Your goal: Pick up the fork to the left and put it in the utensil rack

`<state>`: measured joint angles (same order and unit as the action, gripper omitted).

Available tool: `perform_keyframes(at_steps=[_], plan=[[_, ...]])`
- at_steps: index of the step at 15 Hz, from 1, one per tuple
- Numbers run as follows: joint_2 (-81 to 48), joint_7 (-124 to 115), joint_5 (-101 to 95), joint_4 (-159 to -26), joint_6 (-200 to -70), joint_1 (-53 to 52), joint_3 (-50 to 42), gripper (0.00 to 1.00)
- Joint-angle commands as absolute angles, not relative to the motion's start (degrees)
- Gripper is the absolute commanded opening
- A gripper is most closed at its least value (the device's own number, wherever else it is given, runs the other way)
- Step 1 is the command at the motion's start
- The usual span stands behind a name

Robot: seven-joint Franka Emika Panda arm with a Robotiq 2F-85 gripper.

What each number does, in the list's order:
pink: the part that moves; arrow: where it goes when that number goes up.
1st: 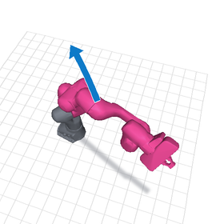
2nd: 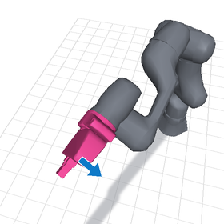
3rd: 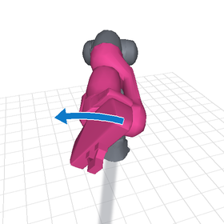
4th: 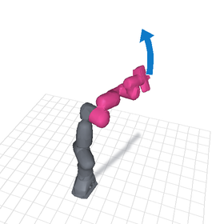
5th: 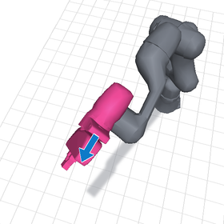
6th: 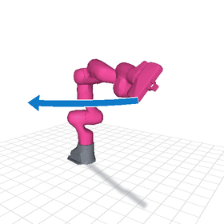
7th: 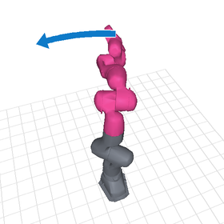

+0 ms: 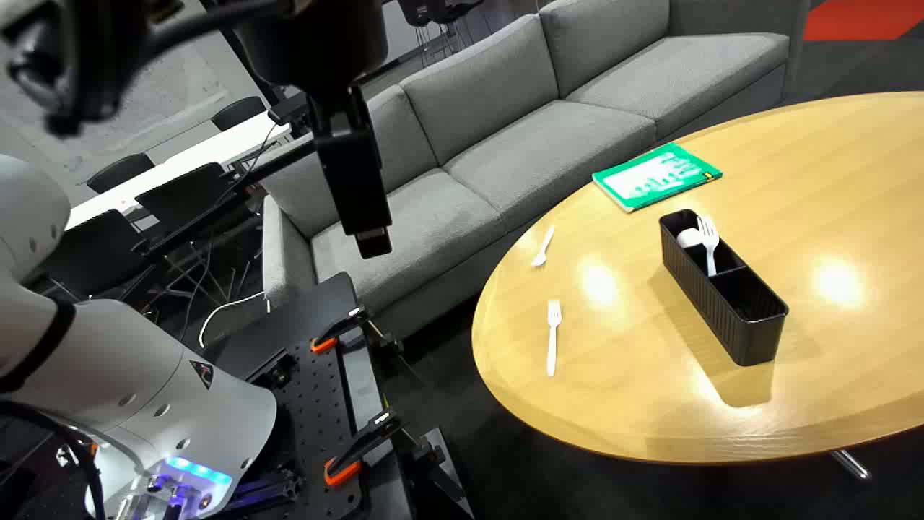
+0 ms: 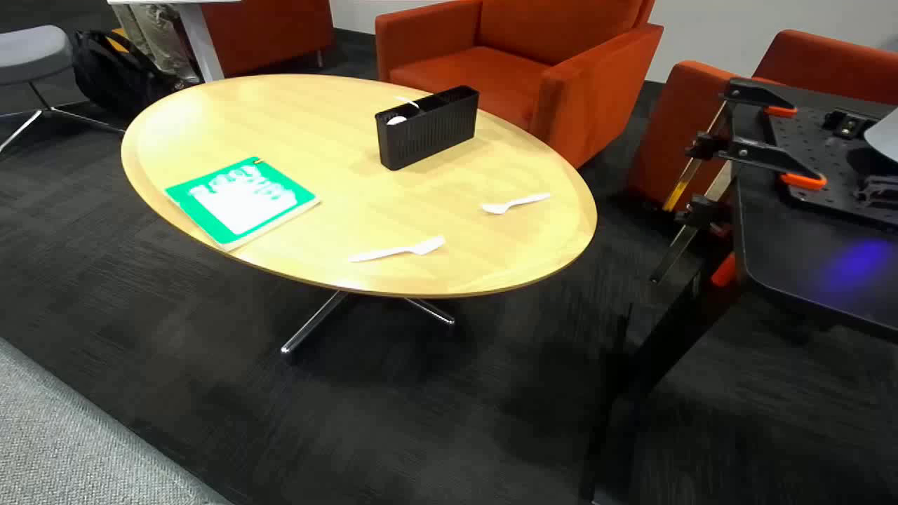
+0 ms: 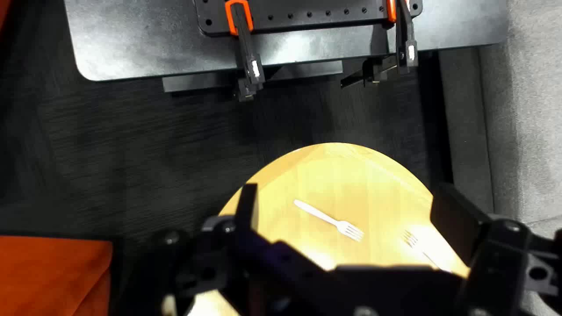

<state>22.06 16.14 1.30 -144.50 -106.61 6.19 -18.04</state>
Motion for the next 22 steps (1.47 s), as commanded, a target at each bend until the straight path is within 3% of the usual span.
perform_keyframes(at_steps=[1, 6, 11, 22], plan=[[21.87, 16.61, 1.79, -144.40, -106.47, 7.65, -16.66, 1.00], [21.71, 16.87, 1.84, -144.53, -107.40, 7.16, -16.12, 1.00], [18.89, 20.20, 1.81, -144.38, -112.53, 2.00, -9.94, 1.00], [3.08, 37.07, 14.37, -141.84, -136.97, -8.77, -0.36, 1.00]])
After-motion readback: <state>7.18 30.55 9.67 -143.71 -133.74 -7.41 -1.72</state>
